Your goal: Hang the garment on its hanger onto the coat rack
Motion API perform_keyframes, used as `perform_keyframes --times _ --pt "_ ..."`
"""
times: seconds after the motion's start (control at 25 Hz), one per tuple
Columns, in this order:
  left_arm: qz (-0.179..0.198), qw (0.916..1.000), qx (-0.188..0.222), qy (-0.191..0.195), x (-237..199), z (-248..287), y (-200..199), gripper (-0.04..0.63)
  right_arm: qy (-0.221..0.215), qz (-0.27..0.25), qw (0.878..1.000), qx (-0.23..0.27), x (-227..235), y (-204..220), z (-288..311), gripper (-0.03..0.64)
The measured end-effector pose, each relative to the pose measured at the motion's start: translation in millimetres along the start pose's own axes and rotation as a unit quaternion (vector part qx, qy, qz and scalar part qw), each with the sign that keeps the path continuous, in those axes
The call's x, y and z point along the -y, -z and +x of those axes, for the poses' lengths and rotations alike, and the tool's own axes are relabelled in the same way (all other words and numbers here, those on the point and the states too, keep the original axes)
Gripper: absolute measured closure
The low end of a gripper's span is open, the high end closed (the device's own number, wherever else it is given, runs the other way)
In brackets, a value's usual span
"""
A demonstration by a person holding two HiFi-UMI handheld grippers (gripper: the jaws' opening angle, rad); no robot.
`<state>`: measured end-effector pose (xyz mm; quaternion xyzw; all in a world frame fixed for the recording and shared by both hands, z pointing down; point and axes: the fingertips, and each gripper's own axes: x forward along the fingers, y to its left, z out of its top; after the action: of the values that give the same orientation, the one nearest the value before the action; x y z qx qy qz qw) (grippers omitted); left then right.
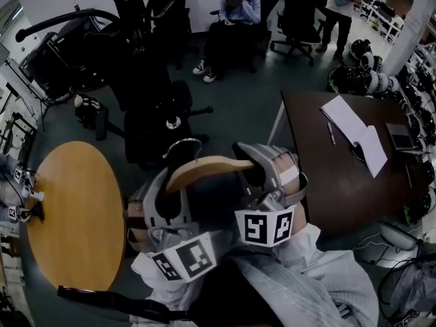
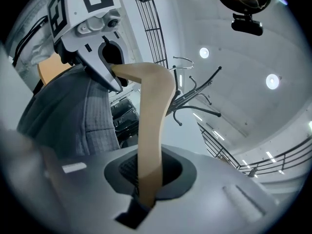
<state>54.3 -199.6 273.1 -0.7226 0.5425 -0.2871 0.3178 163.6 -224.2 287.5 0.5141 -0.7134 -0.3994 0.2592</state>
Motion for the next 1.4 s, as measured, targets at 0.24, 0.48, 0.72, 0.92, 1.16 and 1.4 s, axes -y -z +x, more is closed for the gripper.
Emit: perform_keyframes --times 0.24,0.48,0.72,0.92,1.16,1.4 --pt "0.006 0.9999 0.001 -0.015 -29 46 17 0.529 0.008 -0.003 1.0 0.015 5 -3 59 0.595" --pt "0.01 0.9992 0.021 -0.032 -80 95 22 0.529 0.027 -0.01 0.999 0.025 30 -21 123 0.595" --pt "0.019 0.9979 0.048 -0.038 -88 111 23 0.529 0.06 -0.02 0.997 0.035 36 -21 138 0.595" --pt "0.024 0.9964 0.062 -0.053 -87 112 24 0.529 0.078 -0.026 0.996 0.041 36 -19 138 0.595" --pt "0.009 0.9968 0.055 -0.057 -104 147 24 0.529 0.072 -0.037 0.995 0.059 53 -17 179 0.595" --pt "-0.005 0.9983 0.026 -0.051 -123 184 42 0.529 0.039 -0.037 0.996 0.068 53 -18 228 0.595"
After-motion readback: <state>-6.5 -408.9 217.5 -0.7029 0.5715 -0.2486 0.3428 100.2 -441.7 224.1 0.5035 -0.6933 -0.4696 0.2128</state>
